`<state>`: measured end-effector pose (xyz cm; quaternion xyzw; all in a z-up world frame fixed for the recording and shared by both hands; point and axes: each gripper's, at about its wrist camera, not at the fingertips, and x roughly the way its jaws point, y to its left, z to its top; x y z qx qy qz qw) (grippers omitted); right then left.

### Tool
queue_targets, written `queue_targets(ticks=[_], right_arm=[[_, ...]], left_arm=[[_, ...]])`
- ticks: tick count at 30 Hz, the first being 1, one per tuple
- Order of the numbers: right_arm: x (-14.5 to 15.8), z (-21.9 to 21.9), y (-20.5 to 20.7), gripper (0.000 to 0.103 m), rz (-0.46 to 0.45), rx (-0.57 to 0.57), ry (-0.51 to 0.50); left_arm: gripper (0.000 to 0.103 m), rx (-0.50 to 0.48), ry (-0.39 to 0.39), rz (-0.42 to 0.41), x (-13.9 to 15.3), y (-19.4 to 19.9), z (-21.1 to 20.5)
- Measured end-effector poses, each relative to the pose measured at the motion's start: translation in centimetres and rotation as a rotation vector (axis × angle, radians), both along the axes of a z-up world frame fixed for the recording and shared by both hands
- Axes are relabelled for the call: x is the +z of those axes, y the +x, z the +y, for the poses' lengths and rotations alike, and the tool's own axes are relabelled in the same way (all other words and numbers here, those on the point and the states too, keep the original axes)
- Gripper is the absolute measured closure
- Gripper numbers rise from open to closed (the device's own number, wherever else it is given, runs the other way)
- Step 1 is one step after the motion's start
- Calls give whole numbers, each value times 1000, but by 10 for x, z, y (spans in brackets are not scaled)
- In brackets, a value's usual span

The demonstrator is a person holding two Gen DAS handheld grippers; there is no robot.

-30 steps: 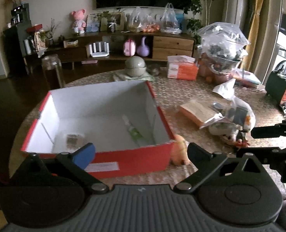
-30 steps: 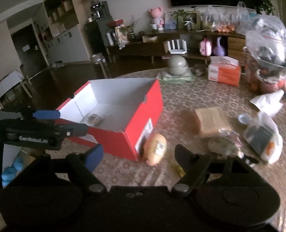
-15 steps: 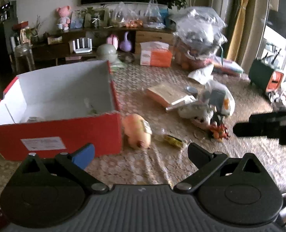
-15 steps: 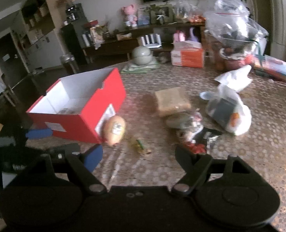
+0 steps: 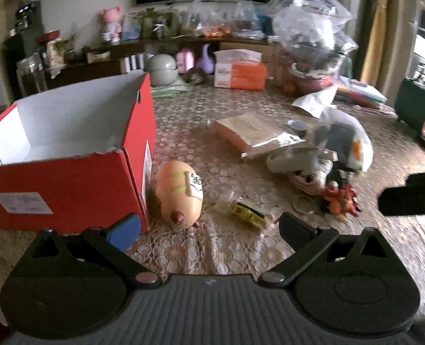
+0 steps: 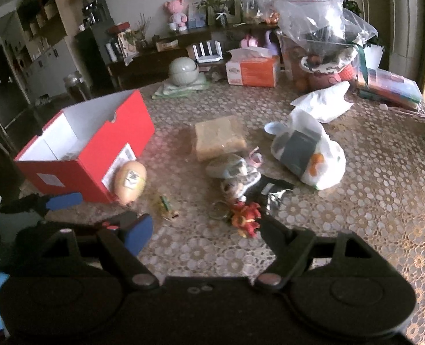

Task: Organize objects
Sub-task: 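Move both grippers back toward the pig plush and red figurine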

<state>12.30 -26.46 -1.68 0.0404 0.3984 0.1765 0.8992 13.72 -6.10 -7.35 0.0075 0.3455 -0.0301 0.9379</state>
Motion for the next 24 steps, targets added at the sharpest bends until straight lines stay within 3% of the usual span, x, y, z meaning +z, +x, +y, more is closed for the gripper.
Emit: queue_targets(ticks=[8,12,24], right_arm=[[-16,-12,18,21,40,-1,0],[-25,-14,28,21,61,3,3],[-44,-11,51,23,88,31,-3]], left_arm=[[0,19,36,4,-22,12,-13],[0,90,57,-29,-25,15,-16],[2,145,26,-28,-35,36,-10]])
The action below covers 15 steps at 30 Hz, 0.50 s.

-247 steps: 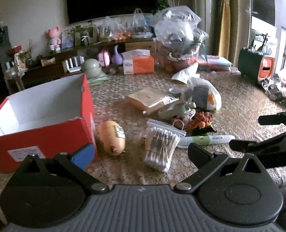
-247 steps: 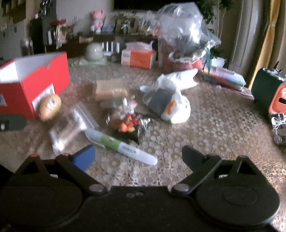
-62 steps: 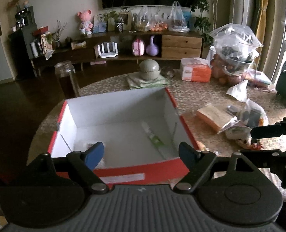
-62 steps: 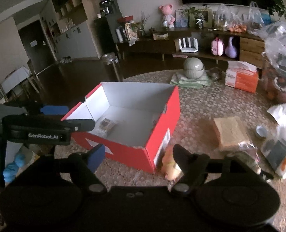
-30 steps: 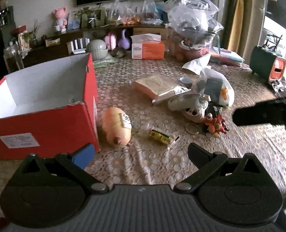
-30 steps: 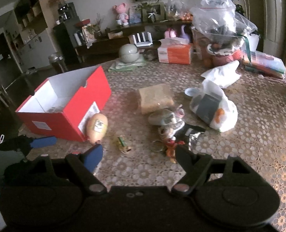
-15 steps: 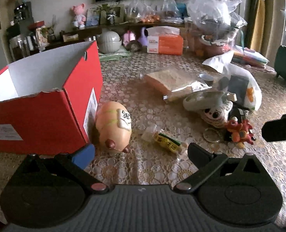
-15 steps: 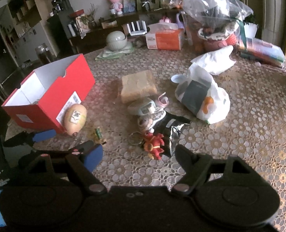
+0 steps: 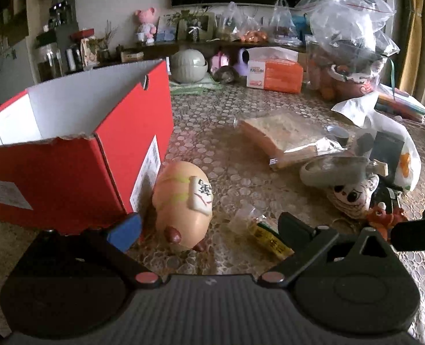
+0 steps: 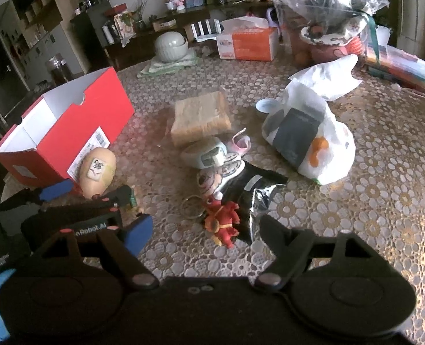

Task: Organize objects
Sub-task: 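Move both grippers back toward the pig plush and red figurine, then grasp the pig plush with the left gripper while the right grasps the red figurine keychain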

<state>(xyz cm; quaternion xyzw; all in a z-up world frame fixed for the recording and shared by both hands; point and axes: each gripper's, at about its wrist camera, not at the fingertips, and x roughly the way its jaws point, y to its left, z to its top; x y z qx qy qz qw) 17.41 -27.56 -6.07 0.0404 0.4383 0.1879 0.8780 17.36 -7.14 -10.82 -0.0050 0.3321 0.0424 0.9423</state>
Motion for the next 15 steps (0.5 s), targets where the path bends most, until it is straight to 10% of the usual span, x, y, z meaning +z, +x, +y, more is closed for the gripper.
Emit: queue_targets(ticks=[15], right_arm=[[-11,5,12,32,-58,-93,-93]], left_arm=[[20,2,-72,56,-5,20,8]])
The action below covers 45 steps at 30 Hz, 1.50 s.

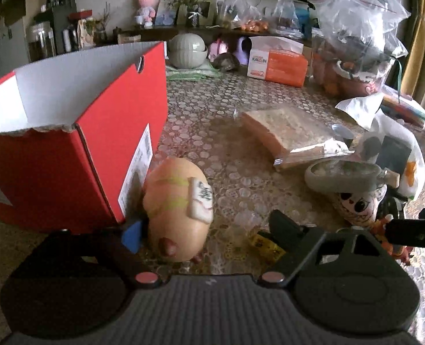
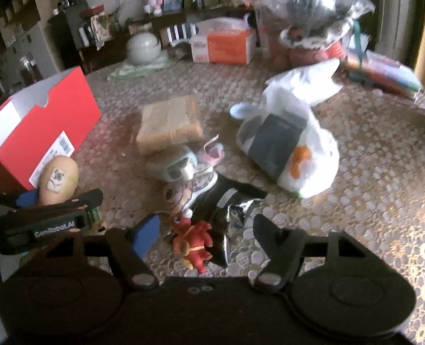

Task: Organize objects
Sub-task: 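Grasp the pig plush with the left gripper while the right grasps the red figurine keychain, then carry the pig plush and red figurine over the red box with both grippers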

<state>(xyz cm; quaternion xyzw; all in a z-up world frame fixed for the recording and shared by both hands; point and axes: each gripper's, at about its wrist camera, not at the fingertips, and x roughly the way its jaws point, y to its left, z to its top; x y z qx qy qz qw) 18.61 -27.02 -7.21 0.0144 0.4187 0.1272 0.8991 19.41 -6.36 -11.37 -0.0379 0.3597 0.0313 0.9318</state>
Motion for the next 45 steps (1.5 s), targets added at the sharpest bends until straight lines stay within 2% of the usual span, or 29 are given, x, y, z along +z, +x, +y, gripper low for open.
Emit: queue_targets(ticks=[5,7,9,14,18,20,26,35,45], right_arm=[[4,15,-12,48,-47,31,-86],[2,19,-12,54,-49,35,-104],[-1,21,-12,63,-45,30,-113],[-2,24,-14,81,-49,18,-138],[1,26,-18,86,-56,20,-142],[5,25,-21,94,-59,30,-113],[17,26,-29,98,-72,23,-80],[43,20,-48,99,-88,-3,10],[86,27,-61,99,-147,6,52]], left_arm=[[40,-12,-37,4,1,1,3],[53,-15,-33,1,2,-1,2],[57,-29,-22,-2,3,-2,1],[59,-43,-29,-1,3,-4,6],[61,-61,-18,-7,4,-9,8],[61,-67,-16,-9,6,-13,9],[62,-99,-22,-12,15,-27,14],[62,-186,-80,10,37,-53,28],[62,-282,-88,-30,86,-76,44]])
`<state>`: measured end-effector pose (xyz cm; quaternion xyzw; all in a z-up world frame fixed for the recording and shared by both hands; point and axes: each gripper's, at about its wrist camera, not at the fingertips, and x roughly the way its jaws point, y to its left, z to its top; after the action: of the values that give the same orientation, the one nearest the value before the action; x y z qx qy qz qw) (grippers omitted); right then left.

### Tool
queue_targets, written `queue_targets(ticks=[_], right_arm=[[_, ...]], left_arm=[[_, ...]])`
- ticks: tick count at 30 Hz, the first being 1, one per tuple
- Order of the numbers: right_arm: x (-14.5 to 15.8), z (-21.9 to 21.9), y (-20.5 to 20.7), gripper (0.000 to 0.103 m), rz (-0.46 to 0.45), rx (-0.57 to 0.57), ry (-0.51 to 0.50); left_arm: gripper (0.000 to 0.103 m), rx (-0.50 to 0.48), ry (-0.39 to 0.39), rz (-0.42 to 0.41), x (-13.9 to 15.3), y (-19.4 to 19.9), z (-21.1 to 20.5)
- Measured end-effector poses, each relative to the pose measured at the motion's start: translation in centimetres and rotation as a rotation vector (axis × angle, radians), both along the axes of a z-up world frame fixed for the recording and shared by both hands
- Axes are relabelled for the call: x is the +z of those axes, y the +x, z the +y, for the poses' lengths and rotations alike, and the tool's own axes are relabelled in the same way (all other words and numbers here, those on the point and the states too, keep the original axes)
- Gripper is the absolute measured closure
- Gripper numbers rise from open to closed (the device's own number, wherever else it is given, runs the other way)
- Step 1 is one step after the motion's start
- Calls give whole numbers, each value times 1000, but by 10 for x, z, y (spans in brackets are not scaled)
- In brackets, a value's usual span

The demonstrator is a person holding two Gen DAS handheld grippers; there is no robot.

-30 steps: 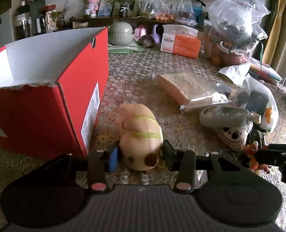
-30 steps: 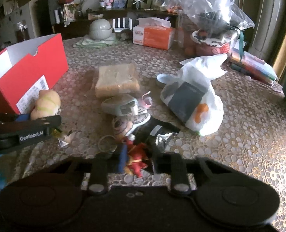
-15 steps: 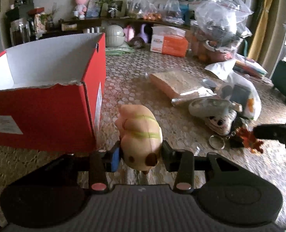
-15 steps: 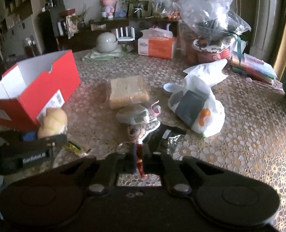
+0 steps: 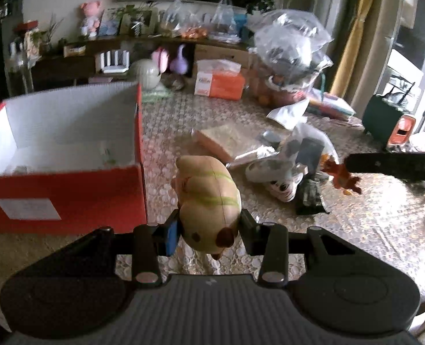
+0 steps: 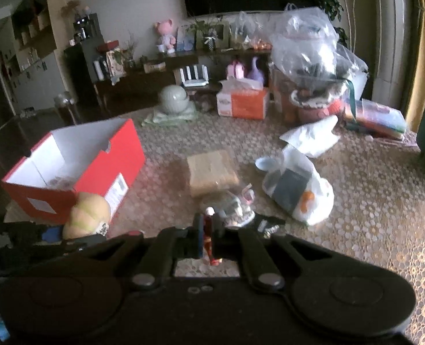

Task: Organize objects
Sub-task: 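Carry the pig plush and red figurine over the red box with both grippers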

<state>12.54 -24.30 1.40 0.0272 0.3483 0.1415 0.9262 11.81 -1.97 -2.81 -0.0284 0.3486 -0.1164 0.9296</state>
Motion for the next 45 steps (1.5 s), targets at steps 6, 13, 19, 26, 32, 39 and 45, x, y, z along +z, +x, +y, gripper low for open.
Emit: queue_targets(ticks=[6,13,19,26,32,39,45], right_arm=[[30,15,3,99,-35,40,21],[69,50,12,99,-95,115,21],[90,91,24,99,-125,183,29],[96,136,44,99,-121,252,30],[89,177,59,99,-99,308,5],[63,219,77,99,-35,356,-11],[36,244,90,99,23,375,-46]], left_arm=[[62,-25,6,-27,32,-5,19],[62,-3,71,-80,64,-1,51],[62,56,90,-82,85,12,91],[62,146,147,-110,96,24,140],[62,164,211,-107,92,41,173],[62,117,257,-48,68,72,193],[62,98,309,18,42,96,195]])
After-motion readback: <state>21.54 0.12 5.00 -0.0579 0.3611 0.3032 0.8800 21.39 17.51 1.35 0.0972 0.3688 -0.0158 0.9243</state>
